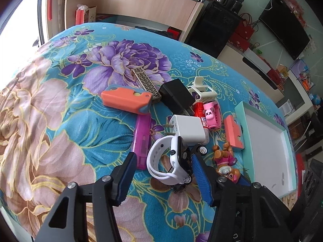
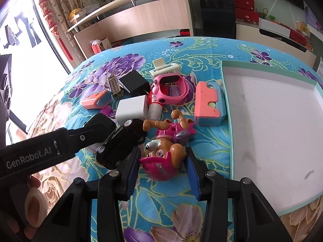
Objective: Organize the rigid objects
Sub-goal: 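Reach the right gripper to the pink-and-brown toy dog while left approaches white watch band, then carry the toy dog over the tray with right while left grasps the white watch band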
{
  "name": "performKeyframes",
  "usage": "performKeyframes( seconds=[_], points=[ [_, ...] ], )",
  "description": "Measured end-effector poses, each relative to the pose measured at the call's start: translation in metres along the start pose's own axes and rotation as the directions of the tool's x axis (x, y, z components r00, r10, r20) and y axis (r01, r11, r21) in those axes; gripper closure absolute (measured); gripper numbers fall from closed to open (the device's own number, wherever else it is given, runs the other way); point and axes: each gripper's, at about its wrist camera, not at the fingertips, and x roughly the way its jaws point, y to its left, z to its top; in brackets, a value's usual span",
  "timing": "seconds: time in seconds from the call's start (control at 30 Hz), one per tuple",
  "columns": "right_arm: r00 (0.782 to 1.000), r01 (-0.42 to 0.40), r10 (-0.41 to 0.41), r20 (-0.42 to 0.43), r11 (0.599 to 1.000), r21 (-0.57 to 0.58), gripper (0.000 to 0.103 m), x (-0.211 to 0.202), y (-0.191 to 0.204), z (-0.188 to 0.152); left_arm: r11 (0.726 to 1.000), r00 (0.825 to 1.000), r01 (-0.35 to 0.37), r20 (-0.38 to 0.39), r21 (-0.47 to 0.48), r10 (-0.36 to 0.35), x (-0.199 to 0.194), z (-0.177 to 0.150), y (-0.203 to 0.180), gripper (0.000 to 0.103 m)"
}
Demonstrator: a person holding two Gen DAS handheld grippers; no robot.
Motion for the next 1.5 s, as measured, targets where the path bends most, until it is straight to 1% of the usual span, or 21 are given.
performKeyframes(
  seconds=[0.07, 0.1, 0.27, 0.3, 0.37, 0.47, 0.6, 0.67, 0.7, 0.77, 0.83, 1.0, 1.17, 1.37, 1.5],
  points=[
    [1.000, 0.001, -0.001, -0.001, 1.000, 0.003, 0.058, 0.001, -0.002, 0.000, 1.000, 1.000, 0.002, -0.002, 0.011, -0.002, 0.001, 0.000, -0.002, 0.047],
    [1.000, 0.000, 0.000, -0.001, 1.000, 0.004, 0.058, 0.000, -0.002, 0.000, 1.000, 1.000, 0.002, -0.004, 0.019, -0.002, 0.002, 0.000, -0.003, 0.052],
    [1.000, -0.001, 0.001, -0.001, 1.000, 0.006, 0.058, 0.000, -0.002, 0.000, 0.999, 1.000, -0.003, 0.001, 0.044, 0.003, 0.009, -0.002, -0.008, 0.056],
    [1.000, -0.001, 0.001, -0.002, 1.000, 0.006, 0.058, 0.000, -0.002, 0.000, 0.999, 1.000, 0.001, 0.004, 0.049, -0.002, 0.009, -0.002, -0.009, 0.060],
    [1.000, 0.001, -0.001, -0.003, 1.000, 0.005, 0.058, 0.000, -0.002, -0.001, 0.998, 1.000, 0.015, 0.006, 0.054, -0.015, 0.010, -0.002, -0.011, 0.064],
    [1.000, 0.006, -0.006, -0.004, 1.000, 0.001, 0.058, 0.001, -0.001, -0.001, 0.998, 1.000, 0.005, 0.007, 0.067, -0.006, 0.014, -0.002, -0.014, 0.064],
    [1.000, 0.011, -0.011, -0.004, 1.000, -0.003, 0.058, 0.001, 0.000, -0.001, 0.998, 1.000, 0.013, 0.016, 0.065, -0.014, 0.016, -0.002, -0.014, 0.064],
    [1.000, 0.012, -0.012, -0.004, 1.000, -0.005, 0.058, 0.002, 0.000, -0.001, 0.997, 1.000, 0.010, 0.022, 0.083, -0.012, 0.016, -0.002, -0.017, 0.065],
    [1.000, 0.014, -0.014, -0.004, 1.000, -0.007, 0.058, 0.002, 0.000, -0.001, 0.995, 1.000, 0.010, 0.025, 0.095, -0.013, 0.016, -0.003, -0.019, 0.069],
    [1.000, 0.017, -0.017, -0.004, 1.000, -0.010, 0.058, 0.002, 0.000, -0.001, 0.993, 0.999, 0.015, 0.029, 0.115, -0.019, 0.015, -0.003, -0.023, 0.075],
    [1.000, 0.016, -0.016, -0.004, 1.000, -0.010, 0.058, 0.002, 0.000, -0.001, 0.992, 0.999, 0.014, 0.031, 0.125, -0.018, 0.015, -0.004, -0.025, 0.078],
    [1.000, 0.017, -0.017, 0.002, 1.000, -0.010, 0.058, 0.001, 0.000, -0.001, 0.992, 0.998, 0.047, 0.043, 0.114, -0.053, 0.011, -0.003, -0.024, 0.078],
    [0.999, 0.020, -0.020, 0.027, 1.000, -0.006, 0.058, -0.003, -0.001, 0.000, 0.993, 0.994, 0.052, 0.089, 0.107, -0.062, 0.002, 0.000, -0.023, 0.078],
    [0.996, 0.008, -0.008, 0.090, 1.000, 0.007, 0.059, -0.016, -0.003, 0.003, 0.995, 0.985, 0.065, 0.156, 0.081, -0.077, -0.012, 0.003, -0.018, 0.078],
    [0.987, -0.009, 0.006, 0.159, 1.000, 0.016, 0.059, -0.030, -0.003, 0.006, 0.995, 0.981, 0.068, 0.180, 0.071, -0.080, -0.016, 0.005, -0.016, 0.078]
  ],
)
